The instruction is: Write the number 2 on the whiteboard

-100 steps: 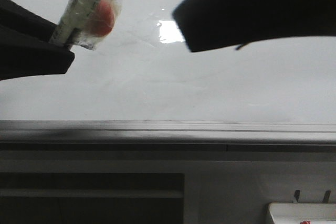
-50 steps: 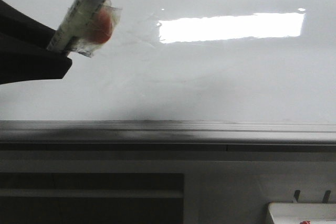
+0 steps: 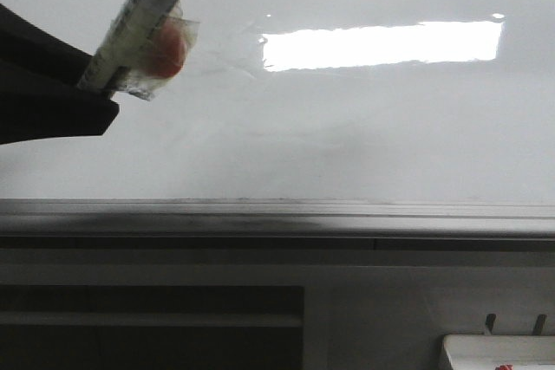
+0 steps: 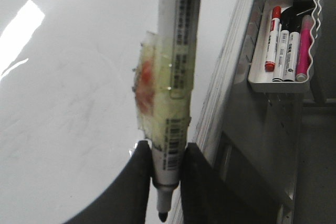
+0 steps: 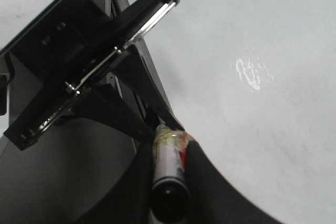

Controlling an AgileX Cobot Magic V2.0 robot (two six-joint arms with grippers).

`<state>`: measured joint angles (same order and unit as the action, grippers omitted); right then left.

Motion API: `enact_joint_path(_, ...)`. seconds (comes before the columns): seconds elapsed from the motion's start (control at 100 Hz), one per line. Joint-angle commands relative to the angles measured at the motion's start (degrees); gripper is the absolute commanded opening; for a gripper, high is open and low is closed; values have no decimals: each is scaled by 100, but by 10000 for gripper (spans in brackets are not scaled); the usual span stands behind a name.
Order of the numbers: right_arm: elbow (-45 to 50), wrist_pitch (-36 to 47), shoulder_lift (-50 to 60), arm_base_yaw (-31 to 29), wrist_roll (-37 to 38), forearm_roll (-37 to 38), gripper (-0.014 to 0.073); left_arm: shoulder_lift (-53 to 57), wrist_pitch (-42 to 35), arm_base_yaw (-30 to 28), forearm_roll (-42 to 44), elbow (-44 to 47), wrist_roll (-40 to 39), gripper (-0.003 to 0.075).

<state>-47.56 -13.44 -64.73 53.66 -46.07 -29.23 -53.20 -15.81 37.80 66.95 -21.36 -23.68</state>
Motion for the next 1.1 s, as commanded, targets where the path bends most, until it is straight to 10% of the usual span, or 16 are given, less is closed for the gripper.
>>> enact_joint_path(0.0,-190,283,78,4,-58,-50,-78,35,-208,15,-329,-163,-30,-20)
enact_joint_path(0.41,-177,660,336,-32,-18,-50,-78,1283,832,15,-1974,-163,-97,452)
enact_joint_path(0.61,6,852,692,-482,121,-98,-78,2293,1831,15,-2902,-163,-97,365)
enact_joint_path(0.8,33,920,762,-930,121,-152,-78,2822,1840,15,-3012,-153,-97,-23)
enact_joint_path(1.09,24,1205,495,-992,121,-152,-78,2834,1826,15,-3038,-153,-97,-20)
